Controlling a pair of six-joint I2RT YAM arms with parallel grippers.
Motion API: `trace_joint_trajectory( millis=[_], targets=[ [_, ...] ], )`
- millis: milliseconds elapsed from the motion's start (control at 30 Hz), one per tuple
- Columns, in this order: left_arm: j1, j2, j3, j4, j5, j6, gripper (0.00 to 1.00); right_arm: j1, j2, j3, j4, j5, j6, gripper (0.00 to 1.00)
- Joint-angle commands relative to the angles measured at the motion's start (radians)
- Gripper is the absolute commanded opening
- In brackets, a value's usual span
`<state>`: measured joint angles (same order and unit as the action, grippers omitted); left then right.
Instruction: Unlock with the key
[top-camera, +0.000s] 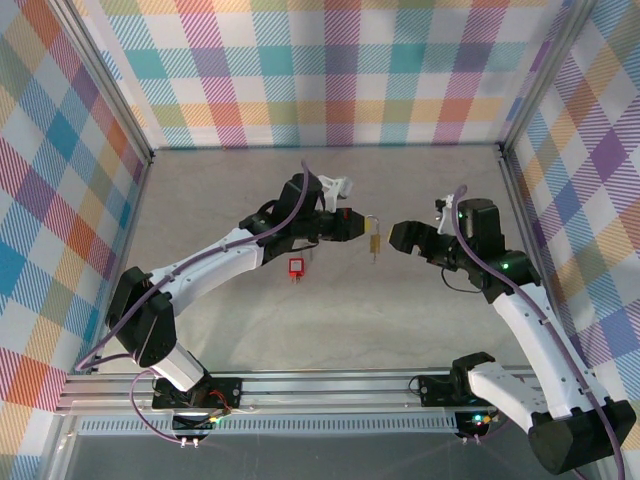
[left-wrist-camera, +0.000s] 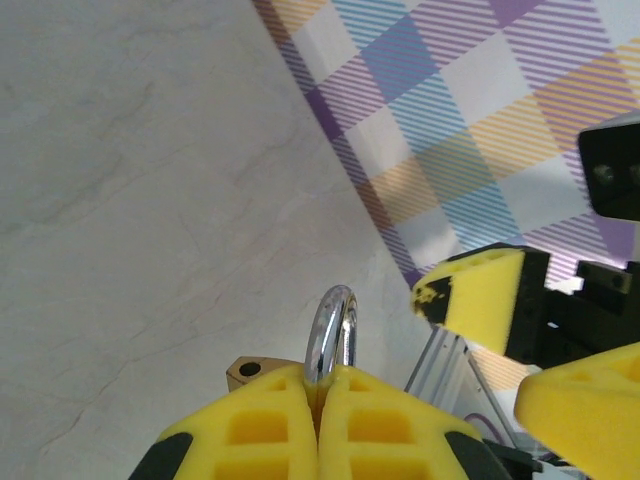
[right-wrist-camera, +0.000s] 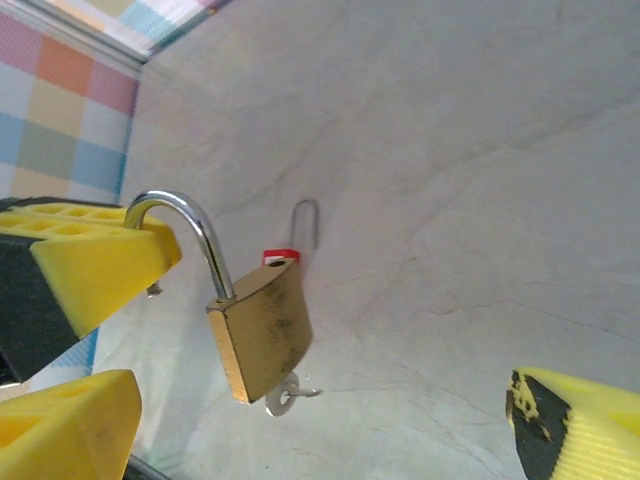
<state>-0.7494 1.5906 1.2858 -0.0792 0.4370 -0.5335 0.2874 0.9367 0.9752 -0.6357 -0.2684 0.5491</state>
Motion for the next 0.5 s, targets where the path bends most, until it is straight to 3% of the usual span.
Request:
trace_joint_trajectory(
  millis=[0,200,367,467],
  targets=[
    [-0.019,0.03,-0.001,-0.004,-0.035,0.003,0.0,-0.004,-0.012,0.0,-0.055,0.074,0.02,0.95],
    [-0.046,0.115,0.064,-0.107,-0.116,0.026,0.0,-0.006,0.008,-0.006,-0.101,0.101,-0.005,0.96],
    [-0.05,0.155,0.145,-0.329,-0.251,0.086,0.0,-0.007,0.02,-0.034,-0.107,0.1,-0.017,0.96],
    [-0.064,0.178,0.207,-0.454,-0.347,0.127,0.0,-0.008,0.058,-0.059,-0.08,0.035,-0.017,0.95]
  ],
)
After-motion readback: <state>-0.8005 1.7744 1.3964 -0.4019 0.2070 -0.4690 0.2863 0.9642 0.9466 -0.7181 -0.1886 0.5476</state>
